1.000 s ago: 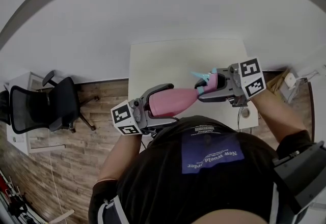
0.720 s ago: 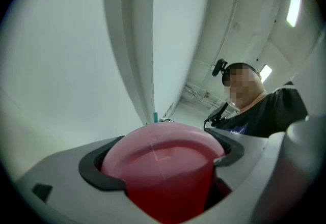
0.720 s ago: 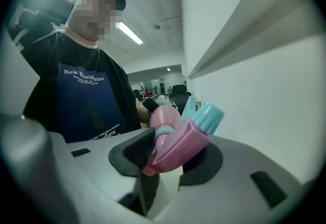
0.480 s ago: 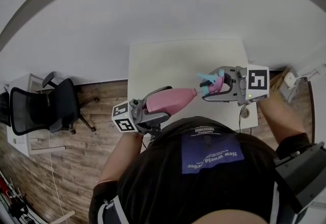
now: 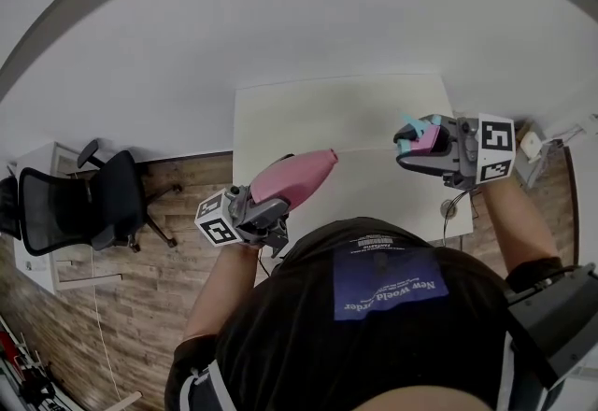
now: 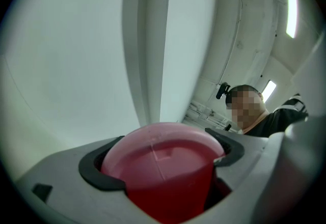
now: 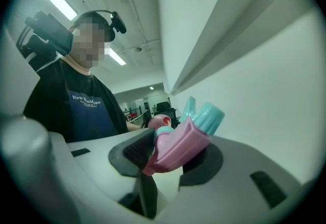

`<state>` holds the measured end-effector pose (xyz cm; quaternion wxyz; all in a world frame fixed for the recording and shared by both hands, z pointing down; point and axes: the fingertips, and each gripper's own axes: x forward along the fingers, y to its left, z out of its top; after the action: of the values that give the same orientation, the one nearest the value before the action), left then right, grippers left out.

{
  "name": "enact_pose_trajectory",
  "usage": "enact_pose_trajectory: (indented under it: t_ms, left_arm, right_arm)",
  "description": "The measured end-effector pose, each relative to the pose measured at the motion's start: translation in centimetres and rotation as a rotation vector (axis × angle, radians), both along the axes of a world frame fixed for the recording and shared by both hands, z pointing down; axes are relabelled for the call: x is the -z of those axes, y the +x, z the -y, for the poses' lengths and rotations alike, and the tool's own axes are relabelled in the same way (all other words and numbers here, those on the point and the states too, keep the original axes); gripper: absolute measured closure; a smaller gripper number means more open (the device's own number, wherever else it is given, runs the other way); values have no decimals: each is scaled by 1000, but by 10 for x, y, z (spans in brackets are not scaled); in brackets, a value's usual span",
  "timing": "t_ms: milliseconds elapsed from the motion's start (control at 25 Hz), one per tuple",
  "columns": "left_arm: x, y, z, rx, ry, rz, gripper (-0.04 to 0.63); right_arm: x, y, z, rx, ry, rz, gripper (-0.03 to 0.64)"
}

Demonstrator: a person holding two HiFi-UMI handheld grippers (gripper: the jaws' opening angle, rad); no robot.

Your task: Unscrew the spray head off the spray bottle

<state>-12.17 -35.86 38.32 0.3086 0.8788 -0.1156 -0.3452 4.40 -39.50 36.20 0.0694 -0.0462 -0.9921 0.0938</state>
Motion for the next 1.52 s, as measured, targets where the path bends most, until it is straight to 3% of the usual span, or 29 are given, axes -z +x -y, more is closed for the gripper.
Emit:
enact_pose_trajectory:
  t_ms: [320, 480, 1000, 1520]
  left_arm:
    - [7, -38, 25, 161, -34, -151, 94]
    - [8, -50, 36, 205, -41, -213, 94]
    - [10, -61, 42, 257, -54, -248, 94]
    - [6, -65, 38, 281, -58, -266, 94]
  right_arm:
    - [13, 38, 34, -231, -138, 220, 483]
    - [12, 47, 48, -316, -179, 283, 483]
    - [3, 57, 61, -471, -225, 412, 483]
    - [-2, 66, 68, -525, -261, 478, 483]
